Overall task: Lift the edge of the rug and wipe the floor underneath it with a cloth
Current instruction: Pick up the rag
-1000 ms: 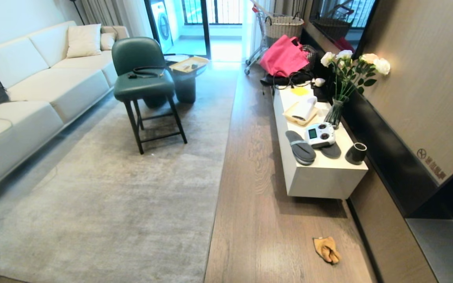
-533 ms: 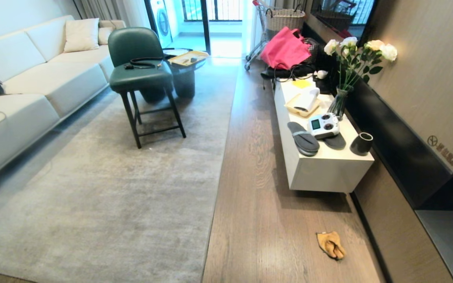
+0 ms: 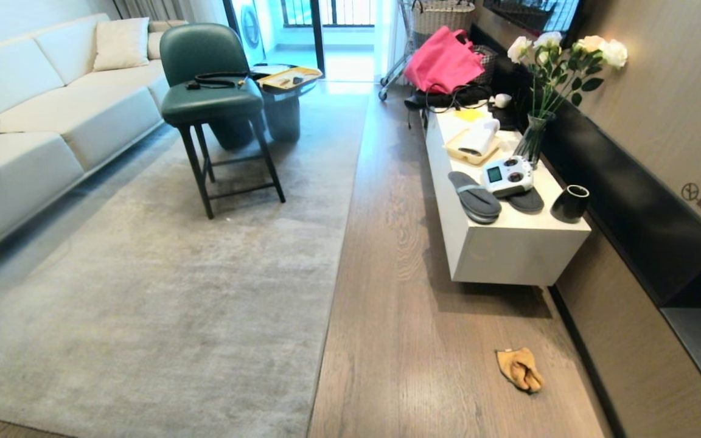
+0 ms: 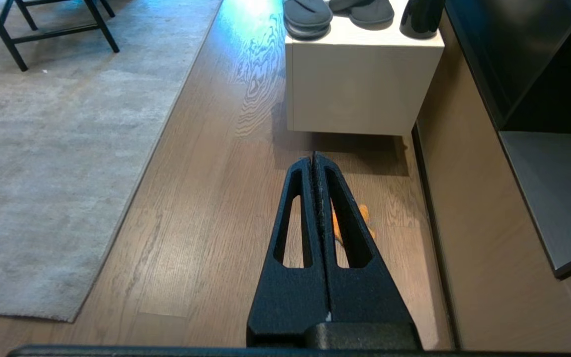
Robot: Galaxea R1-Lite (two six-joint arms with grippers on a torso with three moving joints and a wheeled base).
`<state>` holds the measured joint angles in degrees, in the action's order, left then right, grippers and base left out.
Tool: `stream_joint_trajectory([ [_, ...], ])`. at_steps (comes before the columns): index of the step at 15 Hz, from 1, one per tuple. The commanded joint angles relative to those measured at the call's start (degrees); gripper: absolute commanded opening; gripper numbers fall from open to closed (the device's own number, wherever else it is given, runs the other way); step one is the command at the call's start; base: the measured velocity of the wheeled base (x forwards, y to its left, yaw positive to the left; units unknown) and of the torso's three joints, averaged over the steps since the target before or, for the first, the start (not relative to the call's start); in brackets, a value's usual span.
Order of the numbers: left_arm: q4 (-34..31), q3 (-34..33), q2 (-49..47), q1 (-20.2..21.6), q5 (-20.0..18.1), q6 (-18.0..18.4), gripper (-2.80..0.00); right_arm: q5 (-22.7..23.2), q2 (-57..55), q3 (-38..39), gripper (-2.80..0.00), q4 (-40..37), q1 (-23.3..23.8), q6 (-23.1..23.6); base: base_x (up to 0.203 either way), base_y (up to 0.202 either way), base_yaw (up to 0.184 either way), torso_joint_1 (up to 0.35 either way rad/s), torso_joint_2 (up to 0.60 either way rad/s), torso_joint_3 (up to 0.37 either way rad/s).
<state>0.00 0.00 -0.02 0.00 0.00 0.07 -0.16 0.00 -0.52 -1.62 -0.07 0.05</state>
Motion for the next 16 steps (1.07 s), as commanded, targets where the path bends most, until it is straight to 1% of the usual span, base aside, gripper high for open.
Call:
stream_joint_trajectory([
  [1, 0.0, 0.0, 0.0, 0.0, 0.0, 0.0, -2.80, 0.0, 0.0, 0.0, -2.80, 0.0, 0.0, 0.0, 0.000, 0.000, 0.000, -0.032, 0.45, 0.393],
  [8, 0.0, 0.0, 0.0, 0.0, 0.0, -0.1, -2.80, 0.0, 0.0, 0.0, -2.80, 0.0, 0.0, 0.0, 0.000, 0.000, 0.000, -0.002, 0.43, 0.436],
  [9, 0.0, 0.1, 0.0, 0.0, 0.0, 0.0, -2.80, 0.0, 0.0, 0.0, -2.80, 0.0, 0.0, 0.0, 0.000, 0.000, 0.000, 0.002, 0.21, 0.273],
  [16, 0.0, 0.0, 0.0, 0.0, 0.0, 0.0, -2.80, 0.0, 0.0, 0.0, -2.80, -0.1, 0.0, -0.2, 0.000, 0.000, 0.000, 0.000, 0.00, 0.004],
])
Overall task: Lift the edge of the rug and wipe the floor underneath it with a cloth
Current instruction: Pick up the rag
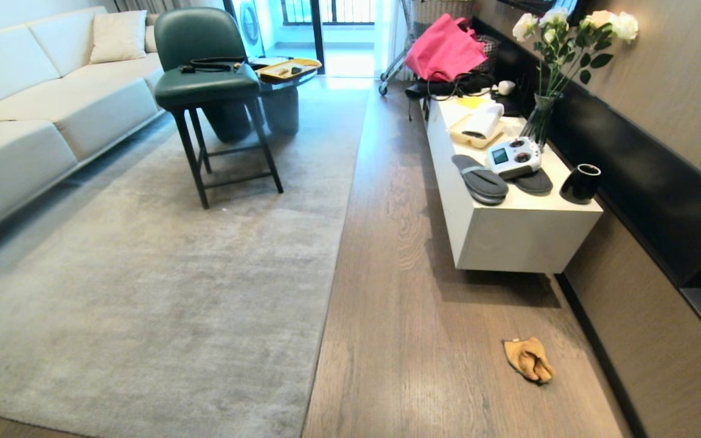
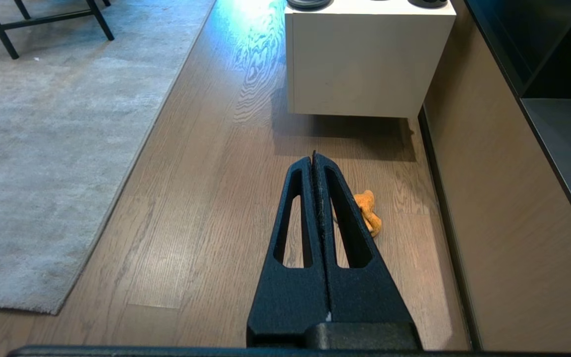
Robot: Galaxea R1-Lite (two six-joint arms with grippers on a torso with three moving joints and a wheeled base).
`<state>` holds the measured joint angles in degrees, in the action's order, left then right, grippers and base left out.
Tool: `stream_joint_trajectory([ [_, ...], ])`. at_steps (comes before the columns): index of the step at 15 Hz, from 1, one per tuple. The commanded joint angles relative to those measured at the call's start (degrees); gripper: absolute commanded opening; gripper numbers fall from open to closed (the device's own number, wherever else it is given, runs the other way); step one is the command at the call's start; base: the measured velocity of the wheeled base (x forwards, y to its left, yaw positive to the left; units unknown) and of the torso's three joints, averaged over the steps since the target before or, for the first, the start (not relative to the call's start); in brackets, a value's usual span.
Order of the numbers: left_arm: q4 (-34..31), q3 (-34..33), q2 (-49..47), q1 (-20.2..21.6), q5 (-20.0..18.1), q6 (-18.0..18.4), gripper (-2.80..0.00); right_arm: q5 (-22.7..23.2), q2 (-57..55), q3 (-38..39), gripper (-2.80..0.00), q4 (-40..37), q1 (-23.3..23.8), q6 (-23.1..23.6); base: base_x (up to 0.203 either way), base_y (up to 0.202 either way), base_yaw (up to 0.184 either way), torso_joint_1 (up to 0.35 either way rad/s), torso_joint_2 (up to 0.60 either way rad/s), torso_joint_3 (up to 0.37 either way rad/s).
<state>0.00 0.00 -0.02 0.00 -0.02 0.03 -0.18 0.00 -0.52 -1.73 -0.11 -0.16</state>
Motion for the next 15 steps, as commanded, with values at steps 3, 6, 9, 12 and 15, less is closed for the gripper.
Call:
stream_joint_trajectory([
  [3, 0.0, 0.0, 0.0, 0.0, 0.0, 0.0, -2.80, 0.0, 0.0, 0.0, -2.80, 0.1, 0.0, 0.1, 0.000, 0.000, 0.000, 0.000, 0.00, 0.000],
  [6, 0.0, 0.0, 0.0, 0.0, 0.0, 0.0, -2.80, 0.0, 0.0, 0.0, -2.80, 0.1, 0.0, 0.1, 0.000, 0.000, 0.000, 0.043, 0.11, 0.116],
  [9, 0.0, 0.0, 0.0, 0.0, 0.0, 0.0, -2.80, 0.0, 0.0, 0.0, -2.80, 0.1, 0.0, 0.1, 0.000, 0.000, 0.000, 0.004, 0.01, 0.015],
  [12, 0.0, 0.0, 0.0, 0.0, 0.0, 0.0, -2.80, 0.0, 0.0, 0.0, -2.80, 0.1, 0.0, 0.1, 0.000, 0.000, 0.000, 0.000, 0.00, 0.000],
  [15, 0.1, 0.1, 0.0, 0.0, 0.0, -0.1, -2.80, 0.0, 0.0, 0.0, -2.80, 0.1, 0.0, 0.1, 0.000, 0.000, 0.000, 0.000, 0.00, 0.000],
])
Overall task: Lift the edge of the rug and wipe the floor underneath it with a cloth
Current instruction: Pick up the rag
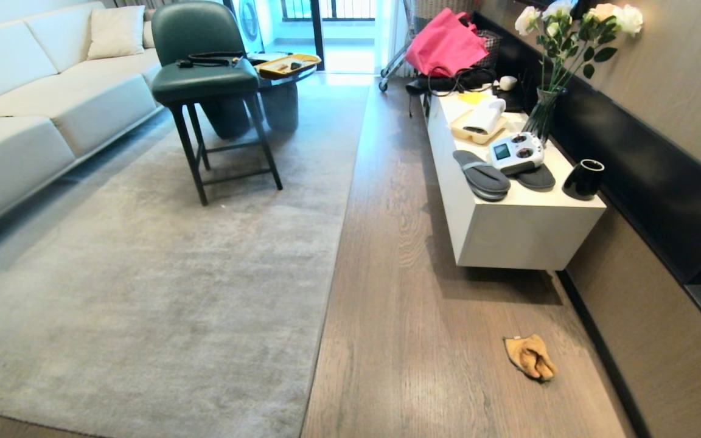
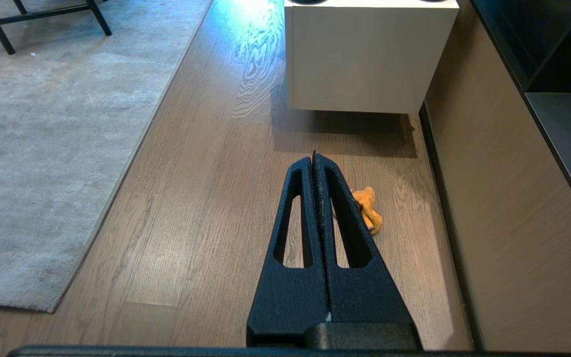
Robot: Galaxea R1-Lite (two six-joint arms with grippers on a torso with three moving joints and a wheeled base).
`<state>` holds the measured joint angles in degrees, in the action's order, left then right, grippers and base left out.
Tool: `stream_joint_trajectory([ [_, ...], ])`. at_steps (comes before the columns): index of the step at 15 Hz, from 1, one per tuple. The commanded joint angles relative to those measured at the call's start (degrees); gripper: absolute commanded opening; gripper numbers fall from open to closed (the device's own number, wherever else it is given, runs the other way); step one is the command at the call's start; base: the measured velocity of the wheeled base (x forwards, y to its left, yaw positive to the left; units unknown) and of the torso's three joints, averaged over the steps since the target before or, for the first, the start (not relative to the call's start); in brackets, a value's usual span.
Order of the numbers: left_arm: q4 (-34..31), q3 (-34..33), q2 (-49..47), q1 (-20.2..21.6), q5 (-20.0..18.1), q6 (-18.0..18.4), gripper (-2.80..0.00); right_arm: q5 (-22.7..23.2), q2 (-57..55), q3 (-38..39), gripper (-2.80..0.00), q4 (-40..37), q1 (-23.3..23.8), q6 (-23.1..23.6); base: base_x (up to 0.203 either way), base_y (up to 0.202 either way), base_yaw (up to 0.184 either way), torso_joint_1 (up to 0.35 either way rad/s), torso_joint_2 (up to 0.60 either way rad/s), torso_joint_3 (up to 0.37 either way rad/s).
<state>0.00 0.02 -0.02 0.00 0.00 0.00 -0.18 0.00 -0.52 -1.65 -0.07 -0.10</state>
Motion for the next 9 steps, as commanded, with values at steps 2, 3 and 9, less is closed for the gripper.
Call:
stream_joint_trajectory([
  [2, -0.1, 0.1, 0.0, 0.0, 0.0, 0.0, -2.80, 0.0, 0.0, 0.0, -2.80, 0.0, 0.0, 0.0, 0.000, 0.000, 0.000, 0.000, 0.00, 0.000],
  [3, 0.0, 0.1, 0.0, 0.0, 0.0, -0.1, -2.80, 0.0, 0.0, 0.0, -2.80, 0.0, 0.0, 0.0, 0.000, 0.000, 0.000, 0.000, 0.00, 0.000],
  [9, -0.1, 0.1, 0.0, 0.0, 0.0, -0.1, -2.80, 0.0, 0.0, 0.0, -2.80, 0.0, 0.0, 0.0, 0.000, 0.000, 0.000, 0.004, 0.00, -0.158],
])
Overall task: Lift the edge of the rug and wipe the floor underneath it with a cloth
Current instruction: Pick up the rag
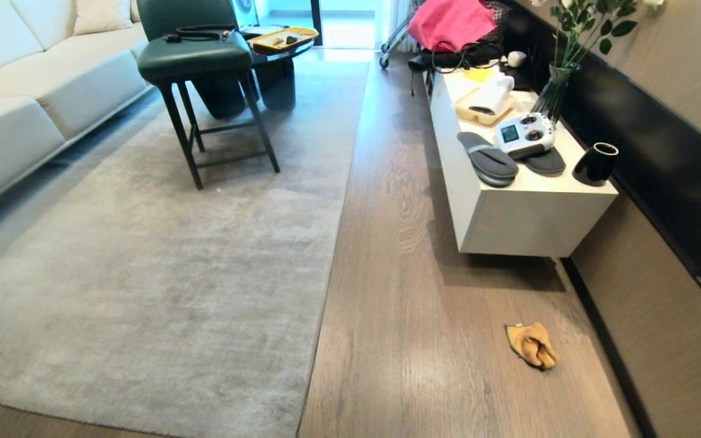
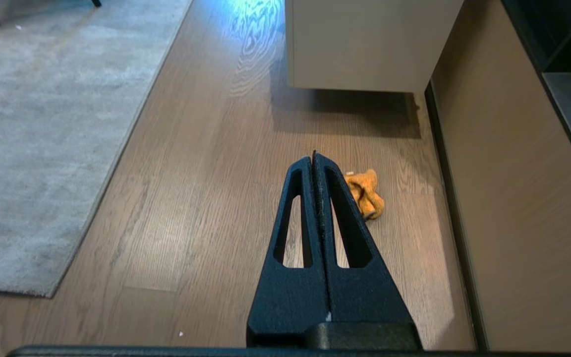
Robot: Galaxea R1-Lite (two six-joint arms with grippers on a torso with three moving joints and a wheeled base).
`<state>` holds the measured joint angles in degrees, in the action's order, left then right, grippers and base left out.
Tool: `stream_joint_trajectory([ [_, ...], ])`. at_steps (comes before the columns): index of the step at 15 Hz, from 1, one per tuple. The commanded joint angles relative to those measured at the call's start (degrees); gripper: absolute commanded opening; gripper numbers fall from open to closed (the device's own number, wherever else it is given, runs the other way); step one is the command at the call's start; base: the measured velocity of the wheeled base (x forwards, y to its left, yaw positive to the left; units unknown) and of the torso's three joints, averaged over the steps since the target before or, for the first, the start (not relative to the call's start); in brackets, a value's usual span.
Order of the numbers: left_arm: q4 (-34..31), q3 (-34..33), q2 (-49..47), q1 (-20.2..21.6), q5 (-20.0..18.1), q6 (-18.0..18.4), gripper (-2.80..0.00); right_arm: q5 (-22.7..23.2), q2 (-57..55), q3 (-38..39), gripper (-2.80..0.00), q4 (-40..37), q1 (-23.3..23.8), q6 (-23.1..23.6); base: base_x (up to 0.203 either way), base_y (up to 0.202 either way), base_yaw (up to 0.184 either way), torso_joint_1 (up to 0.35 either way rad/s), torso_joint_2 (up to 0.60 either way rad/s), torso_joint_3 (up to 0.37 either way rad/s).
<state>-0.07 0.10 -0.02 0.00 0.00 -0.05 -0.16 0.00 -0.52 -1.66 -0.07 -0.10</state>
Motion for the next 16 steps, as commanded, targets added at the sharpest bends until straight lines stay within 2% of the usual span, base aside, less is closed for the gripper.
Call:
stream_joint_trajectory([
  [1, 0.0, 0.0, 0.0, 0.0, 0.0, 0.0, -2.80, 0.0, 0.0, 0.0, -2.80, 0.0, 0.0, 0.0, 0.000, 0.000, 0.000, 0.003, 0.01, -0.198],
  [16, 0.0, 0.0, 0.0, 0.0, 0.0, 0.0, -2.80, 0.0, 0.0, 0.0, -2.80, 0.0, 0.0, 0.0, 0.000, 0.000, 0.000, 0.004, 0.00, -0.201],
])
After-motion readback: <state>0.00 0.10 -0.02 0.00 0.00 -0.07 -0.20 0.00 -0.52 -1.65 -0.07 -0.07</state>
